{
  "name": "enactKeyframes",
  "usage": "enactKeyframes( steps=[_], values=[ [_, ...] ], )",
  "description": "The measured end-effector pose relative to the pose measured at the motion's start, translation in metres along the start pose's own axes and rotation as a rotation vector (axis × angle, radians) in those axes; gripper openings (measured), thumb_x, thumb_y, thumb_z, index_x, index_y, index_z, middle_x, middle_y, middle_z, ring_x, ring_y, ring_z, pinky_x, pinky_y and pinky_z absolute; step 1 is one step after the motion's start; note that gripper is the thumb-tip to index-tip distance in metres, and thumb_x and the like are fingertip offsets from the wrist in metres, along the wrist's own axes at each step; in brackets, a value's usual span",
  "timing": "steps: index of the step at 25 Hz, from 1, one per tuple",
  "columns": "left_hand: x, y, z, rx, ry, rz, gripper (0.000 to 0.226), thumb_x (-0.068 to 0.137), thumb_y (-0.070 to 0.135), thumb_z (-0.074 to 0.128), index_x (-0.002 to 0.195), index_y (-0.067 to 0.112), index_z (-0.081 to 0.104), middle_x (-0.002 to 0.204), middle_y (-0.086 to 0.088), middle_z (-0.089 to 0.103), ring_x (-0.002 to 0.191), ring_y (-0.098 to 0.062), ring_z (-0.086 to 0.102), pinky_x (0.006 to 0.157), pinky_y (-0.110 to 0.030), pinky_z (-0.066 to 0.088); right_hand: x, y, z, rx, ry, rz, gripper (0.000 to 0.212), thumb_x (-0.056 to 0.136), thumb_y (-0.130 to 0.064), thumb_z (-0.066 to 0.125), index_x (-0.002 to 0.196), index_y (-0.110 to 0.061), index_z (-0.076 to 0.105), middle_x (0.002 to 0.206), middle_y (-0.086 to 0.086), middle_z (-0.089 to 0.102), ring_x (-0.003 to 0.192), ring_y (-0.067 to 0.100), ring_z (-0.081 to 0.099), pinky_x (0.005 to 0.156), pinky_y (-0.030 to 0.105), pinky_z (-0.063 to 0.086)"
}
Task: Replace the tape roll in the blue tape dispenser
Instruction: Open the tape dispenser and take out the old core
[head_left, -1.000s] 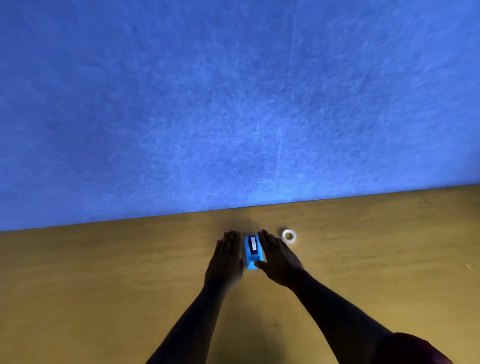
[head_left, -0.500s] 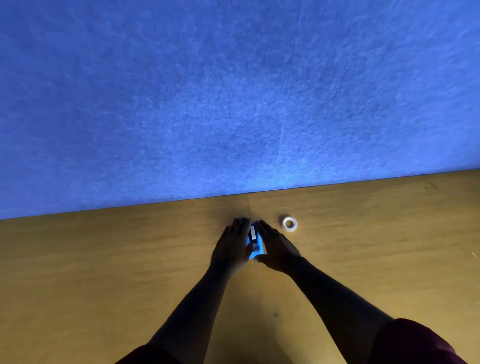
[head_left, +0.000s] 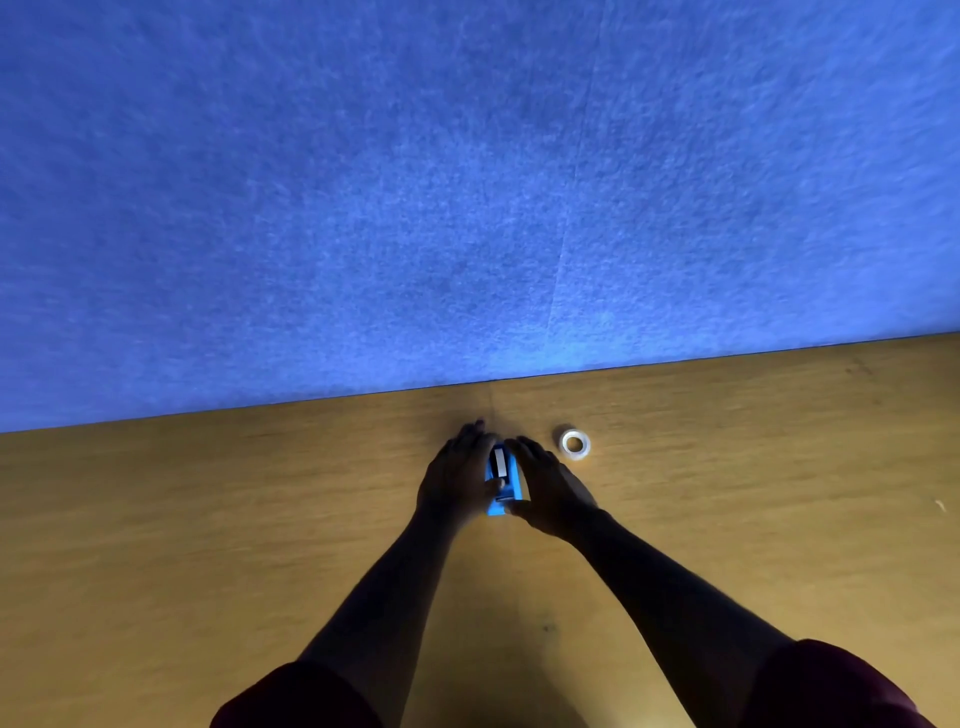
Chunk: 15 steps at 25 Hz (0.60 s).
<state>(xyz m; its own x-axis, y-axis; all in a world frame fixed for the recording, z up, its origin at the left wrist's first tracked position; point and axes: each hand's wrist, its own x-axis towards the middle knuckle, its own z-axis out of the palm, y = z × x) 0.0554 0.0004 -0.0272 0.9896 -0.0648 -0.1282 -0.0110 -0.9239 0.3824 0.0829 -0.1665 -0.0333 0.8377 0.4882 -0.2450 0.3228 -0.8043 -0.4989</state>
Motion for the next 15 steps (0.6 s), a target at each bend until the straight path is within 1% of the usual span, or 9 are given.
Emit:
enactKeyframes(
  steps=[6,11,15],
  values=[
    [0.006,-0.002,0.000,-0.026,-0.012,-0.006,0.063,0.089,0.036,0.071,0.144,0.021,0.046,0.166,-0.001,0.027,0.151,-0.019,0.028,0.114,-0.041,0.042,-0.001,0.002,0.002,0.004,0.024,-0.008,0.100,0.075,-0.030,0.086,0.154,-0.023,0.026,0.160,0.005,0.035,0.140,0.026,0.044,0.102,0.039,0.050],
    [0.011,-0.005,-0.001,-0.009,-0.031,0.002,0.057,0.091,0.034,0.070,0.142,0.021,0.048,0.167,0.002,0.023,0.153,-0.018,0.022,0.114,-0.042,0.041,-0.002,0.004,0.001,0.011,0.027,-0.017,0.098,0.076,-0.031,0.085,0.154,-0.025,0.025,0.160,0.004,0.035,0.141,0.025,0.043,0.102,0.038,0.050],
    [0.012,-0.005,-0.001,-0.028,-0.034,0.008,0.055,0.090,0.033,0.071,0.140,0.021,0.050,0.167,0.002,0.023,0.152,-0.018,0.024,0.113,-0.042,0.043,-0.003,0.003,-0.001,0.018,0.031,-0.035,0.096,0.076,-0.031,0.084,0.153,-0.025,0.027,0.158,0.003,0.037,0.138,0.025,0.047,0.099,0.037,0.052]
  ],
)
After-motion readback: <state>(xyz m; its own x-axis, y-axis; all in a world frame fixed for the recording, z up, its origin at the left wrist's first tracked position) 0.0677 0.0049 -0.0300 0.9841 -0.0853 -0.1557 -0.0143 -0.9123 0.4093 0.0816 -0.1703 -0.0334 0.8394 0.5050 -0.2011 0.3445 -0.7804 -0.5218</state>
